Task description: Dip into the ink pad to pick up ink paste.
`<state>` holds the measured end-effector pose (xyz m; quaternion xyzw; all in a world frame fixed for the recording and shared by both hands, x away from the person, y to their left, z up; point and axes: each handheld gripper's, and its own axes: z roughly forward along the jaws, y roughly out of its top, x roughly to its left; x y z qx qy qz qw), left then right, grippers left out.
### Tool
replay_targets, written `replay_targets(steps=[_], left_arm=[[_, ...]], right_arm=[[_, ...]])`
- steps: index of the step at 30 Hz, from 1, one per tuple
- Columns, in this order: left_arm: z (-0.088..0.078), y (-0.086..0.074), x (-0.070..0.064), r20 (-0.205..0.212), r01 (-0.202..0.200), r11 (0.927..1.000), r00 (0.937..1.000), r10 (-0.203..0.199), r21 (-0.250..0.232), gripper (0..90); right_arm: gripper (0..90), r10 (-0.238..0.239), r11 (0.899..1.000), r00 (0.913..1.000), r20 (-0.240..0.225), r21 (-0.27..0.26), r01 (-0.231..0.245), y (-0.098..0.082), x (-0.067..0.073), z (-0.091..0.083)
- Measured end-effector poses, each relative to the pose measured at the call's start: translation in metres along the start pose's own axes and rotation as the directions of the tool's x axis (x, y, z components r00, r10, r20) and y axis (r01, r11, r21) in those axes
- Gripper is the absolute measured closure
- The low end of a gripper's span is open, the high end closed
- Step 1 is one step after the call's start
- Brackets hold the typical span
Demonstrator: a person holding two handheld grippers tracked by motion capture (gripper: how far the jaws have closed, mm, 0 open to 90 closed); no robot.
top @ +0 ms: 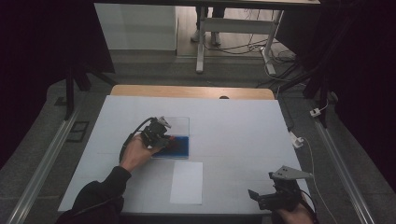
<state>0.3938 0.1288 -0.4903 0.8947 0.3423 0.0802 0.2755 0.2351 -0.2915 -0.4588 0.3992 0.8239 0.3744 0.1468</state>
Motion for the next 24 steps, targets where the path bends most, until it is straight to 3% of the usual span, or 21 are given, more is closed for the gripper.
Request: replay_targets(steps=[7, 15, 21, 24], left_arm=[[0.0011, -0.0008, -0.0019, -0.01, 0.001, 1.0, 0.9999, -0.001, 0.004, 80.5], [0.0023, -0.0017, 0.0029, 0.021, 0.056, 0.9984, 0.9982, -0.056, 0.003, 80.8], [0.0027, -0.0032, 0.0046, 0.031, 0.064, 0.9979, 0.9975, -0.064, -0.005, 80.8], [0.0028, -0.0024, -0.0014, -0.005, 0.035, 0.9994, 0.9994, -0.035, 0.0, 80.8]], right_arm=[[0.0, -0.003, 1.0, 1.0, 0.001, 0.005, 0.003, 0.0001, 0.0004, -0.0001], [0.0, -0.009, 1.0, 1.0, 0.003, 0.009, 0.009, 0.0002, 0.0018, 0.0008], [0.0, -0.015, 1.0, 0.9999, 0.005, 0.016, 0.015, 0.0004, 0.0019, 0.0011], [0.0, -0.016, 1.0, 0.9999, 0.005, 0.017, 0.015, 0.0005, 0.0019, 0.0012]])
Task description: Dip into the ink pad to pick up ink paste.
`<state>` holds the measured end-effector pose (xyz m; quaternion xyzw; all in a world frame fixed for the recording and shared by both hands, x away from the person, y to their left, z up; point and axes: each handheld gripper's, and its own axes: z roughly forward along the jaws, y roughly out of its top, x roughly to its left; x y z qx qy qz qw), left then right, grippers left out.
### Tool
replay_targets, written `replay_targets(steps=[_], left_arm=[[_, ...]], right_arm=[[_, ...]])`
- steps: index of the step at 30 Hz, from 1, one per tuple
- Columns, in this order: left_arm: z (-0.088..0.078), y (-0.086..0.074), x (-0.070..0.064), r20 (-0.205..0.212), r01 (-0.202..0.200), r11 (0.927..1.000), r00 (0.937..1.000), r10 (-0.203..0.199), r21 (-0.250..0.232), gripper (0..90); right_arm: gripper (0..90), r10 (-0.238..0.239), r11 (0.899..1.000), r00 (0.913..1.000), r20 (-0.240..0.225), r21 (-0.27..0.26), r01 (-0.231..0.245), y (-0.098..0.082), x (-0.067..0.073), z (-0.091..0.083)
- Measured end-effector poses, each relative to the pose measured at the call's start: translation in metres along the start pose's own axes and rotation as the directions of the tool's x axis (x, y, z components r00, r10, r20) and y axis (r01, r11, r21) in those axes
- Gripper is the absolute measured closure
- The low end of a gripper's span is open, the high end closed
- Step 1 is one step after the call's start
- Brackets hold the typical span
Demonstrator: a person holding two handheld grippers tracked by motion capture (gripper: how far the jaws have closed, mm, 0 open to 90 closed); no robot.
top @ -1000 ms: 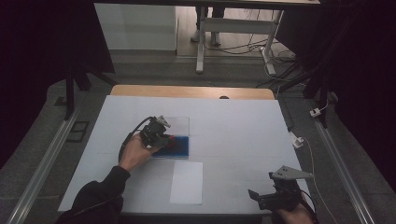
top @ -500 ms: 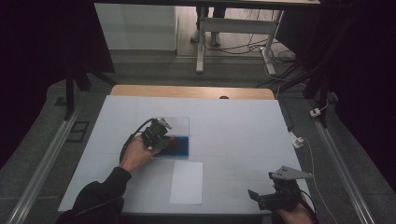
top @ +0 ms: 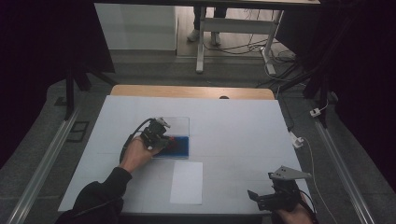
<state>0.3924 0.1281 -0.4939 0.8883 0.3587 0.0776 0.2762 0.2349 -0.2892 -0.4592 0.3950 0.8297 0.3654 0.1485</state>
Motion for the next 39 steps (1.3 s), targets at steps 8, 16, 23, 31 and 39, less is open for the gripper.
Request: replay_targets(steps=[8, 16, 23, 31, 39], left_arm=[[0.0, 0.0, 0.002, 0.009, 0.0, 1.0, 1.0, 0.0, -0.003, 80.7], [-0.002, 0.0, 0.0, -0.002, -0.01, 0.9999, 0.9999, 0.01, -0.011, 80.3], [-0.005, 0.0, 0.002, 0.008, 0.004, 0.9994, 1.0, -0.004, -0.033, 80.2], [-0.018, -0.001, 0.002, 0.023, 0.009, 0.9978, 0.9997, -0.008, -0.066, 80.2], [-0.029, 0.0, 0.004, 0.019, 0.007, 0.996, 0.9998, -0.005, -0.089, 80.2]], right_arm=[[0.0, -0.002, 1.0, 1.0, 0.001, 0.003, 0.002, 0.0, 0.0, 0.0], [0.0, 0.005, 1.0, 1.0, -0.002, -0.007, -0.005, -0.001, 0.0, -0.001], [0.0, 0.003, 1.0, 1.0, -0.003, -0.008, -0.003, -0.001, 0.0, -0.001], [0.0, 0.002, 1.0, 1.0, -0.003, -0.008, -0.003, -0.001, 0.0, -0.001], [0.0, 0.001, 1.0, 1.0, -0.003, -0.01, -0.001, -0.001, -0.001, -0.001]])
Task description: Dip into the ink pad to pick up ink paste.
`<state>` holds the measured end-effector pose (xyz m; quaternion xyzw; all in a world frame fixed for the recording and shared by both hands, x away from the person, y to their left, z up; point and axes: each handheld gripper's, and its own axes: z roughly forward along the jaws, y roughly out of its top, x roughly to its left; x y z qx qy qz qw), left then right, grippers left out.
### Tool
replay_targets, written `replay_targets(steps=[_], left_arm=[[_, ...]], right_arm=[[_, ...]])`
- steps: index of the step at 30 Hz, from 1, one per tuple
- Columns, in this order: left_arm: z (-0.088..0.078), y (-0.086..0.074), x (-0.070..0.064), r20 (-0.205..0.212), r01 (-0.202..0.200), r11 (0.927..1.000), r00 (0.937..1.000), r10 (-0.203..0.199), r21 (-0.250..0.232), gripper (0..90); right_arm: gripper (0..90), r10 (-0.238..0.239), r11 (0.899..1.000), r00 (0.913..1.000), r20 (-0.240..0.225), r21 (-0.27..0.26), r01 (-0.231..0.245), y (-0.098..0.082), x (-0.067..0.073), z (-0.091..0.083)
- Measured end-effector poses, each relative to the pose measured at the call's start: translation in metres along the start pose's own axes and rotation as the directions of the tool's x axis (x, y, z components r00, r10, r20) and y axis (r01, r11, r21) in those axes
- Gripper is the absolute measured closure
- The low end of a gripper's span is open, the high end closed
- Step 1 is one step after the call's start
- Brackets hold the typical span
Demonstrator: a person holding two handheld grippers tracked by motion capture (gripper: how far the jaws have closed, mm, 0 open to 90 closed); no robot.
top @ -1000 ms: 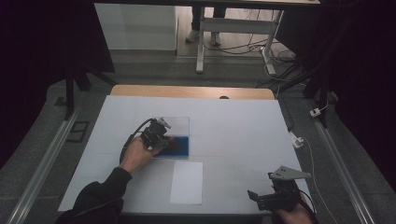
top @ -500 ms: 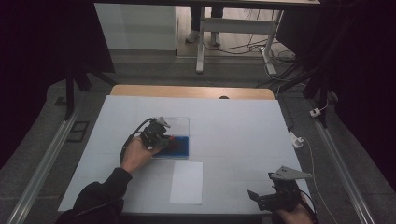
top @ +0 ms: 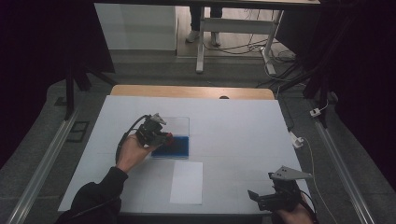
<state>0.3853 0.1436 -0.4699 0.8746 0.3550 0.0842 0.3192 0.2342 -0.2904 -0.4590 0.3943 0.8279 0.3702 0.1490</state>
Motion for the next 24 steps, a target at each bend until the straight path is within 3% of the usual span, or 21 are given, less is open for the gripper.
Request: replay_targets(steps=[7, 24], left_arm=[[-0.003, 0.0, 0.001, 0.014, 0.009, 1.0, 0.9999, -0.009, -0.003, 80.2], [0.02, -0.002, 0.001, 0.014, 0.016, 0.9982, 0.9997, -0.017, 0.058, 80.2]], right_arm=[[0.0, 0.003, 1.0, 1.0, -0.004, -0.003, -0.003, 0.0, 0.0, 0.0], [0.0, 0.002, 1.0, 1.0, -0.006, -0.003, -0.002, 0.0, 0.0, 0.0]])
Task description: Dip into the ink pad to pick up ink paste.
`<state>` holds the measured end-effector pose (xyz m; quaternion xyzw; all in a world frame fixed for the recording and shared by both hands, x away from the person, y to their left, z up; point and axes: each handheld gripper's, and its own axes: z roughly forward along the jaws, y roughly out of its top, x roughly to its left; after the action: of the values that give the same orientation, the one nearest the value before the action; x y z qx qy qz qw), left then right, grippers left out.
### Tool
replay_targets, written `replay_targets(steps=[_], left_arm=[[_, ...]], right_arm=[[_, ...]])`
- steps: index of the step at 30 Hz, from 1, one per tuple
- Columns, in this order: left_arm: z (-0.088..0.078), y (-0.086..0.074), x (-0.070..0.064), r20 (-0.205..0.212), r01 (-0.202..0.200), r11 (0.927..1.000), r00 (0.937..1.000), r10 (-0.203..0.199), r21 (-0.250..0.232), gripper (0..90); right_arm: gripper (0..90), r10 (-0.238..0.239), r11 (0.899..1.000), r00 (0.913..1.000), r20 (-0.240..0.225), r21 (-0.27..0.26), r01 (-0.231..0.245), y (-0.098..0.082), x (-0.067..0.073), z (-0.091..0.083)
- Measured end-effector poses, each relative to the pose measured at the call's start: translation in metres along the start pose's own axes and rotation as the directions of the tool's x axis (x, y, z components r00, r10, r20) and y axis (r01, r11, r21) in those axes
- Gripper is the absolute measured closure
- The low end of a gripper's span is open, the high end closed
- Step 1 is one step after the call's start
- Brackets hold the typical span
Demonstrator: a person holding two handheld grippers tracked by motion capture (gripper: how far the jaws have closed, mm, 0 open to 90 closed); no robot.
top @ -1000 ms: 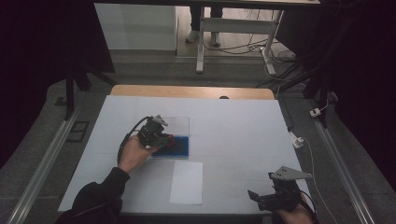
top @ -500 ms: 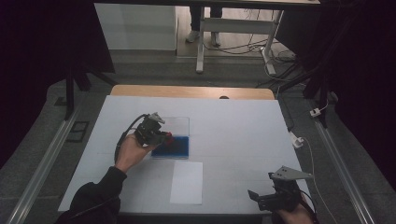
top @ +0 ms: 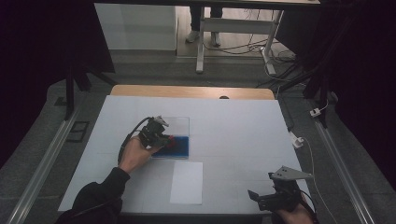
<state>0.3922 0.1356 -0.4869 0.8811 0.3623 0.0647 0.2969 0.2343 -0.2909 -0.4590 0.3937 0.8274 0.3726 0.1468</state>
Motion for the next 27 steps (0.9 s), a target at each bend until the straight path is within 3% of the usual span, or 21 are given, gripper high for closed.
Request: replay_targets(steps=[11, 19, 23, 27], left_arm=[[0.006, 0.0, 0.0, -0.016, 0.011, 0.9995, 0.9998, -0.01, 0.031, 80.2], [0.008, 0.002, -0.005, -0.042, 0.004, 0.9988, 0.9991, -0.002, 0.049, 80.6], [0.008, 0.002, -0.01, -0.071, -0.018, 0.9984, 0.9972, 0.022, 0.054, 80.7], [0.008, 0.001, -0.003, -0.03, 0.024, 0.9988, 0.9993, -0.022, 0.042, 80.7]], right_arm=[[0.0, -0.001, 1.0, 1.0, 0.001, 0.0, 0.001, 0.0, 0.0, 0.0], [0.0, -0.003, 1.0, 1.0, 0.004, 0.006, 0.003, 0.0, 0.001, 0.0], [0.0, -0.007, 1.0, 1.0, 0.005, 0.008, 0.007, 0.0, 0.001, 0.001], [0.0, -0.006, 1.0, 1.0, 0.007, 0.008, 0.006, 0.0, 0.001, 0.001]])
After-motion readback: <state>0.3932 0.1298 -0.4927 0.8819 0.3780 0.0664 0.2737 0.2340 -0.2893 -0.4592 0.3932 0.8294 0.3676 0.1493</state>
